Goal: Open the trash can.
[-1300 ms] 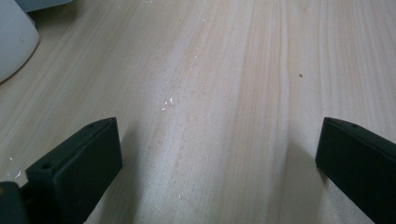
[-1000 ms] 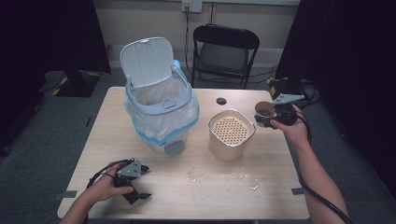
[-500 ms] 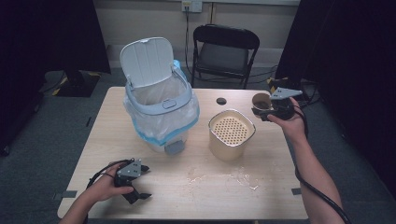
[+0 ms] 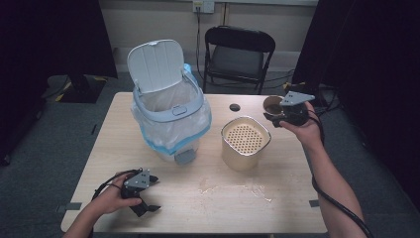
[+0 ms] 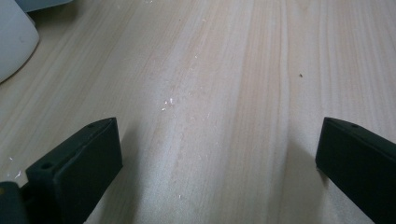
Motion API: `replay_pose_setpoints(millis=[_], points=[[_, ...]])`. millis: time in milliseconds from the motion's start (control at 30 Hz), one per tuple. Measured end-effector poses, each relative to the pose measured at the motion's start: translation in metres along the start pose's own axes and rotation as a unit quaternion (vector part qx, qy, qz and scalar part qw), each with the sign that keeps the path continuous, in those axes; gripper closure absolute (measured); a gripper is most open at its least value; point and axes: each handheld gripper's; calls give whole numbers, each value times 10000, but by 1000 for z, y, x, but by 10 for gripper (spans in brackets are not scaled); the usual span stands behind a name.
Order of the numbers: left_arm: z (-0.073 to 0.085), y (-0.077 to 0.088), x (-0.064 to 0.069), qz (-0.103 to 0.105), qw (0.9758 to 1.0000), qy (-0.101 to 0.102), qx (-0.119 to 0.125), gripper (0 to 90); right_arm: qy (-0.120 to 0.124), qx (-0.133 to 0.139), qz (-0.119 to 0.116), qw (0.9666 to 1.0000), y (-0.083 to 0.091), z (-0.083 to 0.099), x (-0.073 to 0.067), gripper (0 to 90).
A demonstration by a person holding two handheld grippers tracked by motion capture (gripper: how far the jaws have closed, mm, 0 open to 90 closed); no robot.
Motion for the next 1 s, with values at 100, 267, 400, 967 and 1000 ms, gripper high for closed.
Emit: replay_pose_setpoints(millis=[100, 267, 400, 967, 1000], points=[[0, 0, 0, -1, 10000, 0, 2, 0, 129, -71, 68, 9999, 0, -4, -2, 283], [0, 0, 0, 1, 10000, 13, 10, 0, 351, -38, 208, 9992, 6, -14, -4, 284], [0, 0, 0, -9, 10000, 12, 17, 0, 596, -19, 330, 9977, 11, -22, -9, 285], [0, 0, 0, 3, 10000, 12, 23, 0, 2328, -577, 1031, 9653, 17, -36, -40, 292], [0, 0, 0, 1, 10000, 0, -1, 0, 2433, -623, 1100, 9617, 17, -37, -41, 292]])
Point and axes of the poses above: each handheld gripper's, and its own axes: y roughly backward along the jaws, z roughly out of its underside, x roughly to its right, and after that the axes turned 7 degrees about -x, right-handed
